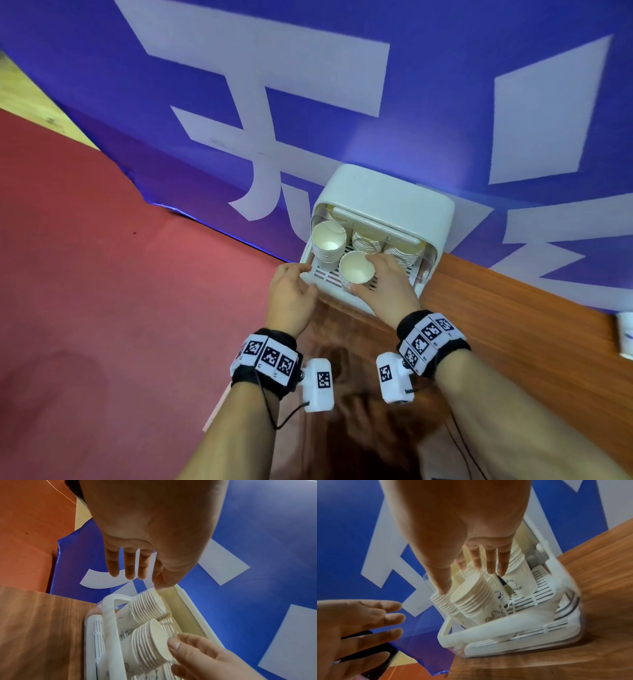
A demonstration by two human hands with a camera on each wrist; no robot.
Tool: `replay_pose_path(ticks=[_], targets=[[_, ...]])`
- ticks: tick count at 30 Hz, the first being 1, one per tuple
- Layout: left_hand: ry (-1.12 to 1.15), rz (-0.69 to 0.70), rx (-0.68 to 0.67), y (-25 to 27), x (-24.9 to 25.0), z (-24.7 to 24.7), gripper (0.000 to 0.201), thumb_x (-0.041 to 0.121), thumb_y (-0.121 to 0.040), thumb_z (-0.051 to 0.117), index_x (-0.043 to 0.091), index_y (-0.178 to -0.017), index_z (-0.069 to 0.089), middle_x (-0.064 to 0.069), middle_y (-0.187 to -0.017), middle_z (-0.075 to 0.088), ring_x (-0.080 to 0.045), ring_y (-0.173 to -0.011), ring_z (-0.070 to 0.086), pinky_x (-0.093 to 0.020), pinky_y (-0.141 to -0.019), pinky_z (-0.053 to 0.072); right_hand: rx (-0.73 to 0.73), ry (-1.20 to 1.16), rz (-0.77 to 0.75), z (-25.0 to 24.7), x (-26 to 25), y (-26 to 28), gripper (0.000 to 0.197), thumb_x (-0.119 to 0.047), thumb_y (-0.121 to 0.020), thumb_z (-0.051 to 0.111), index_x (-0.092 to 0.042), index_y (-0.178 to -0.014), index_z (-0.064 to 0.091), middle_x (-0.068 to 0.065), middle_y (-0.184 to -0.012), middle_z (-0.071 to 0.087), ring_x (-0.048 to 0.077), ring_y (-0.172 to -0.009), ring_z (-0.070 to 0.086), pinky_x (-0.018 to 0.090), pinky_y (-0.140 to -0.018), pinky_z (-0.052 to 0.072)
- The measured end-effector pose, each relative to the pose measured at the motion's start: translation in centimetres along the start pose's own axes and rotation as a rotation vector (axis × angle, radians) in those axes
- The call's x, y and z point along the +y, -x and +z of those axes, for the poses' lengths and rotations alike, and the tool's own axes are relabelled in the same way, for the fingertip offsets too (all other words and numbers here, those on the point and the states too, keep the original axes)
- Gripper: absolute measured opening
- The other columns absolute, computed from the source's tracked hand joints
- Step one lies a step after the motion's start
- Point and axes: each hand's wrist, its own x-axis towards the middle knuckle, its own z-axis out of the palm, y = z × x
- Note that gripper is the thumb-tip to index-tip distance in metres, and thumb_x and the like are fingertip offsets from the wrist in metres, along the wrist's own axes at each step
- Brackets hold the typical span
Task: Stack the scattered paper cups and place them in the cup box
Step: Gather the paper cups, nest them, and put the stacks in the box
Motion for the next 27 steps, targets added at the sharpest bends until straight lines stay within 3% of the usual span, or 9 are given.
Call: replay_pose_path(ticks=[4,10,15,20,27], targets=[[0.005,0.08,-0.041,1.5,2.9,2.2,0.037,0.01,-0.081,0.065,0.014,-0.118,0.064,-0.002,-0.118,0.056,-0.022,-0.11,0.057,-0.038,-0.1,0.045,0.005,-0.08,-0.029,-3.3,1.0,3.1,0.055,-0.037,-0.09,0.066,-0.023,-0.14,0.048,-0.003,-0.138,0.049,0.016,-0.125,0.047,0.029,-0.101,0.037],[0.022,0.219,-0.156,5.6,9.9,8.5,0.037,0.009,-0.08,0.066,0.014,-0.117,0.064,-0.005,-0.116,0.058,-0.023,-0.11,0.057,-0.039,-0.101,0.044,0.124,-0.131,0.043,-11.0,6.2,9.5,0.041,-0.029,-0.092,0.065,-0.02,-0.131,0.058,-0.004,-0.118,0.058,0.008,-0.1,0.055,0.021,-0.084,0.04],[-0.008,0.32,-0.247,10.0,15.9,14.2,0.035,0.009,-0.081,0.066,0.014,-0.115,0.064,-0.004,-0.117,0.057,-0.021,-0.11,0.056,-0.039,-0.102,0.043,0.23,-0.17,0.129,-17.3,12.9,15.8,0.041,-0.035,-0.092,0.063,-0.022,-0.131,0.057,-0.009,-0.116,0.057,0.005,-0.1,0.056,0.022,-0.088,0.044],[-0.023,0.391,-0.333,16.3,22.1,21.9,0.036,0.01,-0.081,0.066,0.018,-0.116,0.063,0.004,-0.113,0.053,-0.016,-0.098,0.057,-0.034,-0.095,0.046,0.312,-0.234,0.206,-23.0,20.8,23.0,0.041,-0.033,-0.092,0.064,-0.021,-0.131,0.057,-0.005,-0.117,0.059,0.007,-0.1,0.059,0.022,-0.089,0.045],[-0.055,0.432,-0.487,25.4,28.9,34.1,0.034,0.014,-0.086,0.068,0.017,-0.12,0.062,0.007,-0.115,0.05,-0.016,-0.108,0.055,-0.028,-0.096,0.043,0.411,-0.337,0.377,-29.9,33.8,33.1,0.037,-0.03,-0.09,0.066,-0.023,-0.126,0.058,-0.003,-0.11,0.061,0.01,-0.09,0.059,0.029,-0.087,0.05]])
